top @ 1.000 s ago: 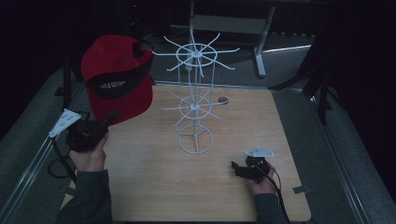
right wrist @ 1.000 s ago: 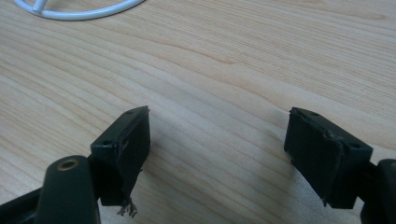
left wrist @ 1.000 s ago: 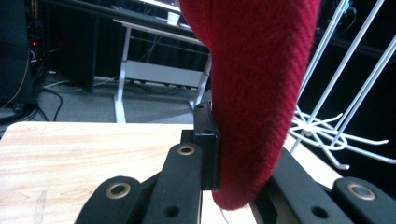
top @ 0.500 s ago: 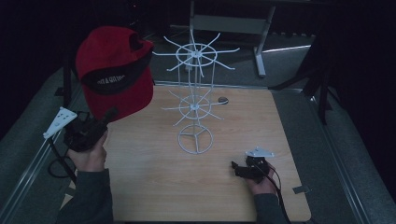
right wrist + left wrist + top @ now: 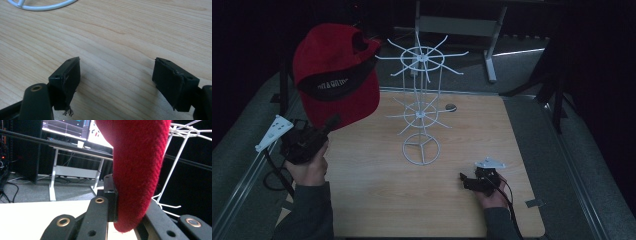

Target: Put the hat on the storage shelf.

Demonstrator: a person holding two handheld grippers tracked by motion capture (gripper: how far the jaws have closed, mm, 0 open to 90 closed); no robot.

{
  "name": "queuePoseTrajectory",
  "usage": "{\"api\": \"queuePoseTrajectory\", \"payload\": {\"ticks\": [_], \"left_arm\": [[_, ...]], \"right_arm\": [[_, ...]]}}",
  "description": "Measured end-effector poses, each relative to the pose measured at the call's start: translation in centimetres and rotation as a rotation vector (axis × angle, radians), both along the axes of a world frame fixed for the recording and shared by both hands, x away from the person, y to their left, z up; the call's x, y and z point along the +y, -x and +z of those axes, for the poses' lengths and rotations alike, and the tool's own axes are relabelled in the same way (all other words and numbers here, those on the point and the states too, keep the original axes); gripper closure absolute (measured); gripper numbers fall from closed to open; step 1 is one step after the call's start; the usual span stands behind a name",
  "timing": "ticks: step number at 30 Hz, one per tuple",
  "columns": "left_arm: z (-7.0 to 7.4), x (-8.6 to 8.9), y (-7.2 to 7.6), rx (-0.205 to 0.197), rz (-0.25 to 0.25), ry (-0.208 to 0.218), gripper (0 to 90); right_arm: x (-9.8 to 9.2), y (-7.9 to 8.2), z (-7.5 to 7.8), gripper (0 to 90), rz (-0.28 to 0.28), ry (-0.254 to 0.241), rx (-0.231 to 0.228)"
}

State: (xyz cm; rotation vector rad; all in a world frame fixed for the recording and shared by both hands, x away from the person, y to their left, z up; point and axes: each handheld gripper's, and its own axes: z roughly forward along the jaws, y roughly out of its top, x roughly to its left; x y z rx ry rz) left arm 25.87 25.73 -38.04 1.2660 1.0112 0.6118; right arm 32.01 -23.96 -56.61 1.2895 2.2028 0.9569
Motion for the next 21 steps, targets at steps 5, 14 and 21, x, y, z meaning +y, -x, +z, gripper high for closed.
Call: {"api": "queuePoseTrajectory", "payload": {"ticks": [5,14,21], "left_arm": [[-0.05,-0.38,0.22,-0.009,-0.011,-0.009,85.8],[0.14,-0.4,0.56,-0.028,-0.019,0.007,85.8],[0.2,-0.66,0.78,-0.033,-0.034,-0.005,85.7]], "right_arm": [[0.0,0.0,0.0,22.4,0.0,0.0,0.0],[-0.02,-0.01,0.0,22.4,0.001,0.002,-0.001],[-0.02,-0.01,0.0,22.4,0.001,0.002,-0.001]]}}
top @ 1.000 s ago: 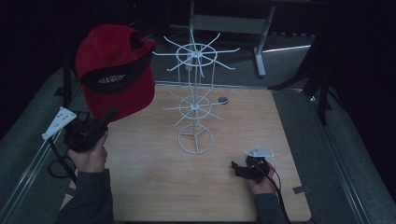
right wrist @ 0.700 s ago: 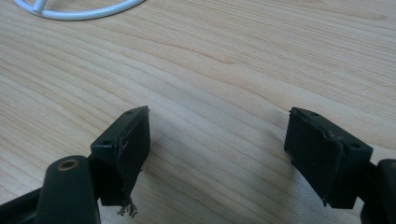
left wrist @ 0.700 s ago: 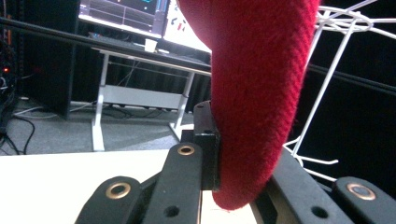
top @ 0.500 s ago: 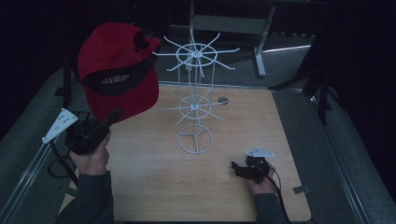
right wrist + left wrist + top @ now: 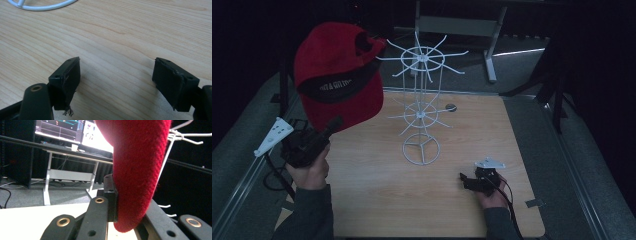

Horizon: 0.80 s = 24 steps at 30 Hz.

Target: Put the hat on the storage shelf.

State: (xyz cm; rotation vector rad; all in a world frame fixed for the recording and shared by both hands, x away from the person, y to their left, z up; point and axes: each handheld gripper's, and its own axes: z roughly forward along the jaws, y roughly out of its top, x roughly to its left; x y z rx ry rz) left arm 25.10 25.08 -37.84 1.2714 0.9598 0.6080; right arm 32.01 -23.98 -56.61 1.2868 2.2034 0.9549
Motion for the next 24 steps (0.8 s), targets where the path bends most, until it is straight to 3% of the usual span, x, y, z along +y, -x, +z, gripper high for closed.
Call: {"api": "queuePoseTrajectory", "payload": {"ticks": [4,12,24], "left_arm": [[-0.6,-0.5,-0.2,0.016,-0.003,-0.027,85.7],[-2.1,-0.7,-0.6,0.047,0.001,-0.025,85.7],[-4.3,-1.3,-0.4,0.053,0.008,-0.015,85.5]], "right_arm": [[0.0,0.0,0.0,22.4,-0.001,-0.001,0.0],[0.0,0.0,0.0,22.4,-0.001,-0.002,0.001],[0.0,0.0,0.0,22.4,0.0,-0.002,0.001]]}}
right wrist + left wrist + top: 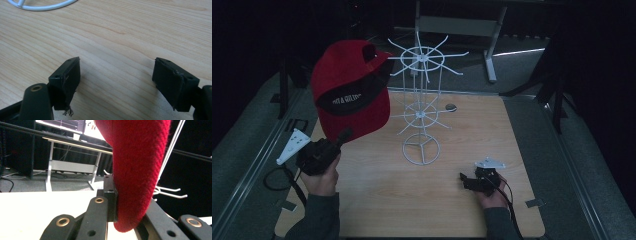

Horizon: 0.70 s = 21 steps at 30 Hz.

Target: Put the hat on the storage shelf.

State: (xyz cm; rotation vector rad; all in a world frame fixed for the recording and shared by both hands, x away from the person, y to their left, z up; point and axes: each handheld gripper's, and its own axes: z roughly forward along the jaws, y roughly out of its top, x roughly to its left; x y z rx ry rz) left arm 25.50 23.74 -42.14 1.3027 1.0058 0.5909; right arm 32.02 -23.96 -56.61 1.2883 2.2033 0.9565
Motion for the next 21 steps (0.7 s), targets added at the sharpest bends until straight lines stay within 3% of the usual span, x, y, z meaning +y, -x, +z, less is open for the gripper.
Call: {"api": "queuePoseTrajectory", "payload": {"ticks": [16,21], "left_arm": [[-3.0,-1.6,-0.4,0.062,-0.004,-0.045,85.1],[-3.6,-2.0,-0.4,0.059,-0.002,-0.095,84.3]], "right_arm": [[0.0,0.0,0.0,22.4,0.0,0.0,-0.003],[0.0,0.0,0.0,22.4,0.002,0.001,-0.002]]}}
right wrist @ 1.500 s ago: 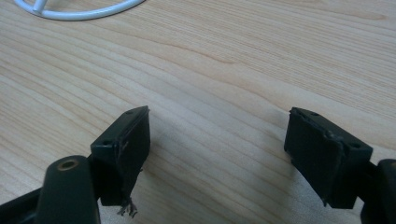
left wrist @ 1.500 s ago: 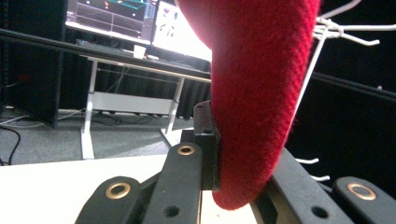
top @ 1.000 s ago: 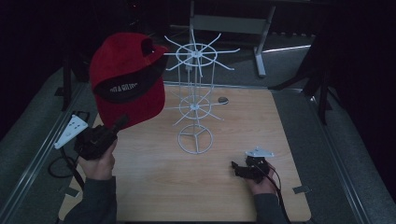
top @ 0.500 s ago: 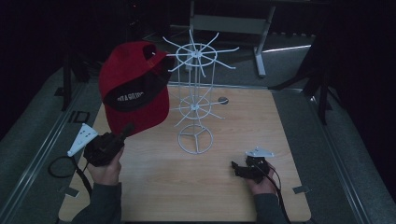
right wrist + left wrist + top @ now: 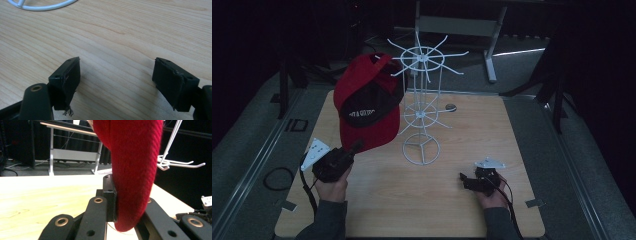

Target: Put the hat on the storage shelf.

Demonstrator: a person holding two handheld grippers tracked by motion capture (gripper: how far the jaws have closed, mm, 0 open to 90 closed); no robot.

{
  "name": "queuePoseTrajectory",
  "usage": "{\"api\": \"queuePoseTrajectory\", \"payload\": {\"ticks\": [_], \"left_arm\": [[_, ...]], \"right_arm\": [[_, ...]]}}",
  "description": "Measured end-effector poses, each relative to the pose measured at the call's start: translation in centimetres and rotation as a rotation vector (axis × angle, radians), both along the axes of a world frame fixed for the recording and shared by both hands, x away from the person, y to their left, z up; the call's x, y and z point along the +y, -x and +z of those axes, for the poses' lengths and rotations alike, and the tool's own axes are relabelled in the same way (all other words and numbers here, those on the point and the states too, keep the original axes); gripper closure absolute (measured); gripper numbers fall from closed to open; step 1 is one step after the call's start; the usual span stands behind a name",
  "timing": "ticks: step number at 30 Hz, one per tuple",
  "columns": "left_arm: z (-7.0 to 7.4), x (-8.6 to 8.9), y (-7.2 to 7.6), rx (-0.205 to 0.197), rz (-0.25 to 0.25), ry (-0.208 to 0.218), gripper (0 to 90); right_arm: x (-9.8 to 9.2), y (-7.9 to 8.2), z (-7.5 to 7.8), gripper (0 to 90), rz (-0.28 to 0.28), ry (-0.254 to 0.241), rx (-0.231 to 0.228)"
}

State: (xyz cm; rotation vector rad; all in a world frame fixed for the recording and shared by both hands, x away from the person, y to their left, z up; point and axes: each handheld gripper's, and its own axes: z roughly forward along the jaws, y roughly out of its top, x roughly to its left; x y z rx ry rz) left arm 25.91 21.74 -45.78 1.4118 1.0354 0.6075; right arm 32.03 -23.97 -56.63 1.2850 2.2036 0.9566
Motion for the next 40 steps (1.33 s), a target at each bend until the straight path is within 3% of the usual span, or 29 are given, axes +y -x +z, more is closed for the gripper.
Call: {"api": "queuePoseTrajectory", "payload": {"ticks": [8,25,40], "left_arm": [[-0.5,0.1,0.0,0.004,0.009,-0.015,78.0],[-0.2,1.4,-0.2,0.032,0.069,0.012,39.6],[-0.2,1.9,-0.1,0.054,0.02,0.001,32.2]], "right_arm": [[0.0,0.0,0.0,22.4,-0.001,0.0,0.001],[0.0,0.0,0.0,22.4,0.001,0.002,0.0],[0.0,0.0,0.0,22.4,0.001,0.001,0.0]]}}
